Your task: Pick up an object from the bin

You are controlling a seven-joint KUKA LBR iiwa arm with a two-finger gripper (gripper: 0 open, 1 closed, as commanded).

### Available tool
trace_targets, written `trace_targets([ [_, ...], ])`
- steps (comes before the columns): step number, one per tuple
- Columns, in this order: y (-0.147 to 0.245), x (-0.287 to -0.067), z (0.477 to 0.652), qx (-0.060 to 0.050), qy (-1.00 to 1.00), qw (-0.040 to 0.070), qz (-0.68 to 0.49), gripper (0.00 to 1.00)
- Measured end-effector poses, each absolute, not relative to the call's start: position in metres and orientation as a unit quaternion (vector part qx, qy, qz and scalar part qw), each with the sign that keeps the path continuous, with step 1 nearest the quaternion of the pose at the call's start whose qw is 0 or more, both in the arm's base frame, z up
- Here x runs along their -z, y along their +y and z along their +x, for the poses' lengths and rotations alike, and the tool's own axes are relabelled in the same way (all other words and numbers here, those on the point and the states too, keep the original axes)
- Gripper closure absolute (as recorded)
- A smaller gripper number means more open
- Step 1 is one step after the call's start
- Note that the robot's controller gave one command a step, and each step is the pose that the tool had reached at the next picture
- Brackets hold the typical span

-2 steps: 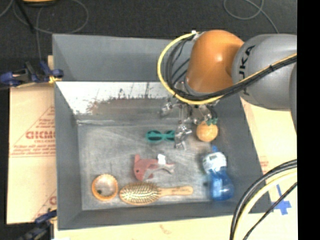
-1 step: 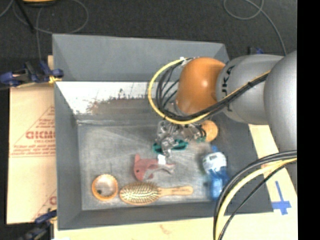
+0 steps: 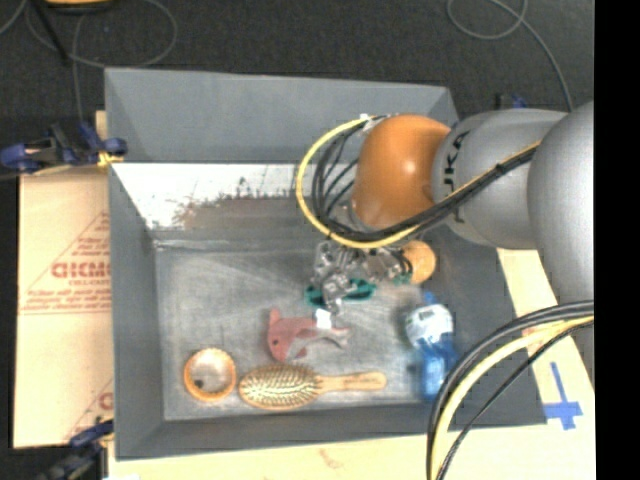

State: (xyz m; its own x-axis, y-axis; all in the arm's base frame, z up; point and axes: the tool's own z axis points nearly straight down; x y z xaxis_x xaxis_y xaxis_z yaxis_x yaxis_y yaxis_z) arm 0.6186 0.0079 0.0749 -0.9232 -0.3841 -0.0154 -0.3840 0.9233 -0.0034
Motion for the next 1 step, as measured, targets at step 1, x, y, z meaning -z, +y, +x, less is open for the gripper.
trace_targets([
  [1, 0.0009, -0.2172, 0.5902, 0.001, 0.928, 0.002, -0.373, 1.00],
])
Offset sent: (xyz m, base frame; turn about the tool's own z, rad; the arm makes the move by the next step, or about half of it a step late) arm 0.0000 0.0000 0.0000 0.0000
